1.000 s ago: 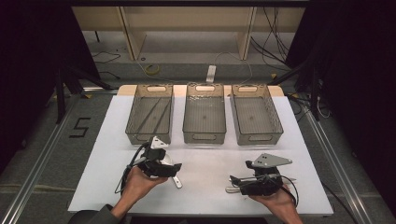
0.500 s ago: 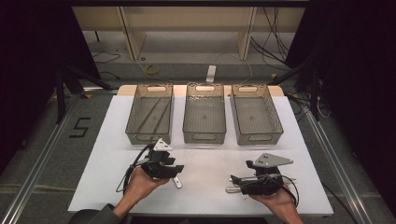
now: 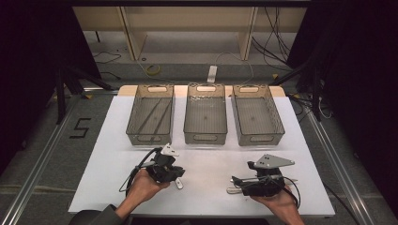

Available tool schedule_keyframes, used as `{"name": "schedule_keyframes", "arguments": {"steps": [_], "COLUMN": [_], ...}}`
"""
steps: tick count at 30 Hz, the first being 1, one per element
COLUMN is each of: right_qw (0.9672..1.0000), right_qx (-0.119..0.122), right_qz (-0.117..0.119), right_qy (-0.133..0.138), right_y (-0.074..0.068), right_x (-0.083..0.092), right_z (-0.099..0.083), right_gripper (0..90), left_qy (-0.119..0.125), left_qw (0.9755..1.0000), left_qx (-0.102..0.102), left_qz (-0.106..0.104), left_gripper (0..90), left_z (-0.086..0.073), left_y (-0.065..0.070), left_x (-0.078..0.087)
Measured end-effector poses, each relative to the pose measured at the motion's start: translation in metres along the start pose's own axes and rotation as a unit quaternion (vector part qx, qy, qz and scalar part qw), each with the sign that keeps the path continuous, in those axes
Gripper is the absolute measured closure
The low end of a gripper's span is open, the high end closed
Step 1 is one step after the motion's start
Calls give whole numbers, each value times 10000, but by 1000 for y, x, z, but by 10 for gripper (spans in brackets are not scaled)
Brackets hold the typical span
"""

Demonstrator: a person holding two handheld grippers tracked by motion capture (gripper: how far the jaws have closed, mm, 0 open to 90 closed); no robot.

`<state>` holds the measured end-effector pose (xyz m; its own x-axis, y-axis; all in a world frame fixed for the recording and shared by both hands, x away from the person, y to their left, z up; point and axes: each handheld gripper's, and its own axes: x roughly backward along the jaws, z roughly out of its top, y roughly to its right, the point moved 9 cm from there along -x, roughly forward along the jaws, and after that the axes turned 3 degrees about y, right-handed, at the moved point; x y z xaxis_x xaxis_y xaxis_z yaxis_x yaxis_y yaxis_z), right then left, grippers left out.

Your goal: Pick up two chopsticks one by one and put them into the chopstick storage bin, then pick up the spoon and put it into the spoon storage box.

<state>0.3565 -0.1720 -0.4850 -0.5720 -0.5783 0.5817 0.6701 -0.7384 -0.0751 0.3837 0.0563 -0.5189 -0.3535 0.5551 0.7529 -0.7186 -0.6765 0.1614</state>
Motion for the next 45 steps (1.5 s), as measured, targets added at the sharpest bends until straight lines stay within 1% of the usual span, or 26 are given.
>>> {"name": "schedule_keyframes", "arguments": {"steps": [4,8,10,13,18,22,27,29,32,36,39,42,45], "right_qw": [10000,10000,10000,10000,10000,10000,10000,10000,10000,10000,10000,10000,10000], "right_qx": [-20,-9,7,-18,-24,32,6,34,32,74,71,68,72], "right_qz": [-10,-22,-12,-11,-1,6,-13,-21,-28,-16,-25,-39,-38], "right_qy": [1,-4,-2,-8,-25,-19,-19,-10,-40,-57,-57,-48,-48], "right_y": [0,0,-1,0,1,-1,0,0,0,-2,-2,-1,0], "right_x": [1,0,0,1,1,1,2,2,2,1,1,1,1], "right_z": [0,0,0,-1,-1,-1,-1,-1,-1,-1,0,0,0], "right_gripper": [228,228,228,228,228,228,228,229,230,230,231,231,231], "left_qy": [-121,-226,-234,-278,-433,-517,-652,-692,-800,-993,-1166,-1324,-1480], "left_qw": [9999,9997,9996,9995,9988,9984,9975,9972,9962,9946,9927,9908,9888], "left_qx": [-59,-114,-129,-109,-164,-125,-162,-177,-189,-184,-255,-185,-157], "left_qz": [-38,-77,-69,-126,-172,-176,-232,-244,-270,-245,-191,-191,-138], "left_gripper": [885,887,887,888,888,888,889,889,889,889,888,889,888], "left_z": [-3,-6,-6,-7,-11,-14,-16,-17,-20,-24,-29,-34,-40], "left_y": [2,3,3,5,7,5,5,5,5,0,-4,-10,-18], "left_x": [-4,-7,-9,-13,-19,-22,-24,-23,-22,-16,-12,-6,-2]}}
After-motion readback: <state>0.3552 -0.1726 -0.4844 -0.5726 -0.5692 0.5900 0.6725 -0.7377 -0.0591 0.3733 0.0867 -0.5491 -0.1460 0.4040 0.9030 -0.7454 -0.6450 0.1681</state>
